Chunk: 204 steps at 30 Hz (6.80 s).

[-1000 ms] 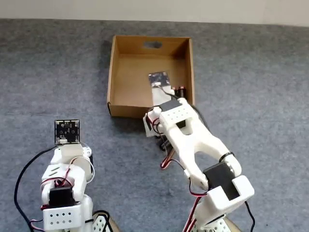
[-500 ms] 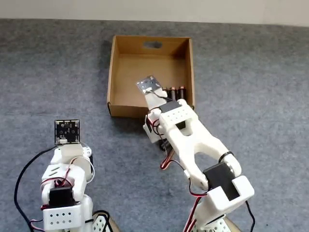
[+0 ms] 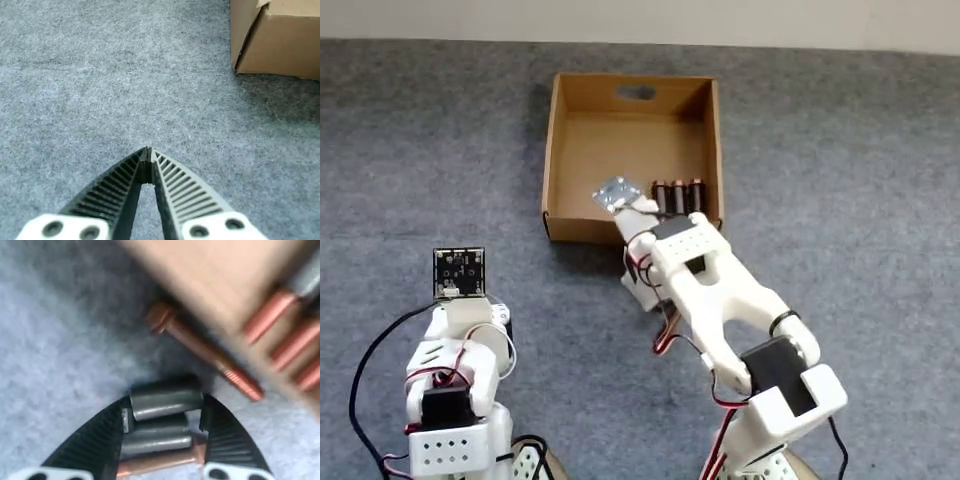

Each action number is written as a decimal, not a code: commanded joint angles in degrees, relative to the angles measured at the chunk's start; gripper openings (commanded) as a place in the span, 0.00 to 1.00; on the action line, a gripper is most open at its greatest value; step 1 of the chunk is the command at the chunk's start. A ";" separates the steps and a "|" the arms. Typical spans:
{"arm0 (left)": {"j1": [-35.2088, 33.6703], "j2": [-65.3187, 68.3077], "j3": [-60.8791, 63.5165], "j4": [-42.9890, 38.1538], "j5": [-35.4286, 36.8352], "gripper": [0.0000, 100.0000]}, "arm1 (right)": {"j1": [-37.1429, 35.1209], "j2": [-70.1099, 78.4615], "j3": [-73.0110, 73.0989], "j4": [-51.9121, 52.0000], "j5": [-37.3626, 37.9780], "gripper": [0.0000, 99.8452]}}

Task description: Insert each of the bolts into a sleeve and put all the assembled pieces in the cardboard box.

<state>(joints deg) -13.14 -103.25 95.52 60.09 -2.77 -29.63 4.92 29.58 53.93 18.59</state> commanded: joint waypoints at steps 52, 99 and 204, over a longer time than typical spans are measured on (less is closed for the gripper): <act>-0.40 -0.40 -2.42 -0.88 -0.53 0.01 | -8.57 -0.13 -5.05 1.01 -11.43 0.24; -0.40 -0.40 -2.42 -0.88 -0.53 0.01 | 28.97 -46.20 24.22 12.97 -11.34 0.10; -0.31 -0.40 -1.80 -0.97 -3.69 0.01 | 30.02 -46.73 30.99 20.35 53.63 0.21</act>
<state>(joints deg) -13.14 -103.25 95.52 60.09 -6.20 0.00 -40.97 57.98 79.43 70.90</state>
